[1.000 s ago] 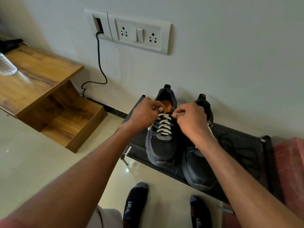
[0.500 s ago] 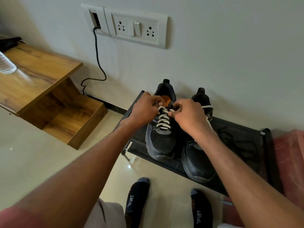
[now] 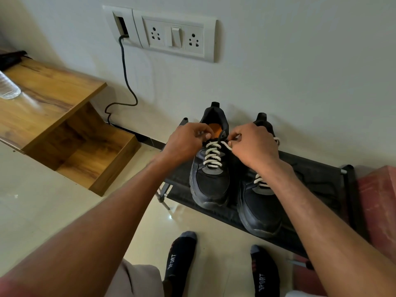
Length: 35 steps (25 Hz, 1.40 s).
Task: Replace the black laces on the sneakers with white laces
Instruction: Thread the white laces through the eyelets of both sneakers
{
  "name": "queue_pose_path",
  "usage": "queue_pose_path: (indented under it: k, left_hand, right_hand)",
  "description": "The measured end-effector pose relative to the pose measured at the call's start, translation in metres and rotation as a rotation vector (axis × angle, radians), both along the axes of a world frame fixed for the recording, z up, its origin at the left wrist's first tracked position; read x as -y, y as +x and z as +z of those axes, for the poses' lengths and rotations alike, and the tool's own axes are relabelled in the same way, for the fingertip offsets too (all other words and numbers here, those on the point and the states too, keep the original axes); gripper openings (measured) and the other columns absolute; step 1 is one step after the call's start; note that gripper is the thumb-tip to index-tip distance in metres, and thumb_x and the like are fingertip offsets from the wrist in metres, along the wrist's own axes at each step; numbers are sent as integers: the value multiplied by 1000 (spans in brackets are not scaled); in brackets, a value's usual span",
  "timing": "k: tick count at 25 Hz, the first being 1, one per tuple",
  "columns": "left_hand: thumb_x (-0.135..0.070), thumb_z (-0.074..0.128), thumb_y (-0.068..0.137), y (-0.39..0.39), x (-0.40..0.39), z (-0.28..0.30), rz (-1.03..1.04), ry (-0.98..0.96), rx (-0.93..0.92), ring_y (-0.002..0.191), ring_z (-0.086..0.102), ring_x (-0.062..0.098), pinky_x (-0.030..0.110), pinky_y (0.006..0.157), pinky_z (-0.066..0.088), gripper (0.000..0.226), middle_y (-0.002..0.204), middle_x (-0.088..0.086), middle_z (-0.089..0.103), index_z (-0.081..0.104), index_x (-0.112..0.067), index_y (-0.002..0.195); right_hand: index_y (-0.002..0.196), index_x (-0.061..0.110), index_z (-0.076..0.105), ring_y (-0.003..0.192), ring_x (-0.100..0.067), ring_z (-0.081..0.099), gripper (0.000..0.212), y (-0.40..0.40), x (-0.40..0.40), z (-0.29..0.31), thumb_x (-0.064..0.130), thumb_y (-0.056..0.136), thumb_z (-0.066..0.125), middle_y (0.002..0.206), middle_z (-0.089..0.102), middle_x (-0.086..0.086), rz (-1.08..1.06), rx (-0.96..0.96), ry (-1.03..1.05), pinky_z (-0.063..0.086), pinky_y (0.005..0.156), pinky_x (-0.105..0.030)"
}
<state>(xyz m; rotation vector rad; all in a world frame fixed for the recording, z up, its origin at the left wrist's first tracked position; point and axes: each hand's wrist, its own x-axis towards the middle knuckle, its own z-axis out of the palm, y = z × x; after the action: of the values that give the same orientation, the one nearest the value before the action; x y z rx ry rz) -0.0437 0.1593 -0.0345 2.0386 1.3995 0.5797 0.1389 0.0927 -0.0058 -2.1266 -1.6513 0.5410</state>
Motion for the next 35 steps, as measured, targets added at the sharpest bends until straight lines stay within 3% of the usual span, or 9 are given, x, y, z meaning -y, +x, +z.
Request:
queue_pose_path:
  k: [4,6,13,21,25,27,31,33,35]
  left_hand:
    - [-30,63,100,0,5,10,41,72,-24,79,57,6,32,71,45,13,89,-12,60,74,-34,106]
    - [-33,60,101,2,7,17,143,93,33,78,59,7,31,68,46,15,92,-7,62,73,-29,107]
    - [-54,35,110,11,28,45,308,-510,695,74,75,26,39,74,56,54,82,10,74,60,-9,125]
    - [-73,31,101,8,31,45,125,-750,755,79,70,20,33,74,46,71,96,8,75,49,-16,140]
    - [-55,52,104,4,26,47,132,-689,678,68,50,13,34,74,38,45,74,1,62,66,-14,116]
    - [-39,62,103,0,26,55,264,-561,697,63,49,11,25,63,42,27,73,2,60,67,-14,112]
    - [-19,66,102,-18,33,67,422,-266,562,57,58,-3,11,51,45,18,89,11,67,66,-16,120]
    - [-17,69,99,-18,40,66,402,-167,536,60,61,-1,14,60,49,20,87,9,70,66,-18,119]
    - [-17,74,95,-8,43,65,333,-127,493,70,67,5,27,74,53,22,83,-2,74,68,-24,115]
  right_hand:
    - [110,16,76,53,-6,47,16,-3,3,21,15,104,61,88,81,-2,36,-744,-148,34,46,-20]
    - [117,11,73,52,-8,46,20,-3,2,27,7,105,58,100,81,-5,69,-927,-180,32,45,-20]
    - [91,17,80,50,-10,57,11,-25,-2,24,8,87,80,82,79,-6,-142,-737,126,42,41,-21]
    - [106,11,72,45,-9,56,13,-22,-2,27,10,94,75,96,81,-8,-321,-1170,11,39,40,-18]
    - [103,11,73,46,-7,57,15,-9,-6,22,5,90,75,98,80,-9,-461,-1421,-84,37,38,-17]
    - [92,6,75,44,-11,54,8,-5,-4,21,4,86,69,84,76,-10,-543,-1179,29,38,39,-19]
    - [90,13,74,79,-31,68,10,-7,10,21,16,86,65,92,71,-7,-343,-20,51,59,70,-40]
    - [110,15,70,98,-34,64,20,-16,15,17,16,90,68,118,59,-10,-210,172,24,55,79,-41]
    - [121,19,69,101,-23,62,28,-24,12,13,12,94,67,125,57,-5,-83,-13,116,49,80,-32]
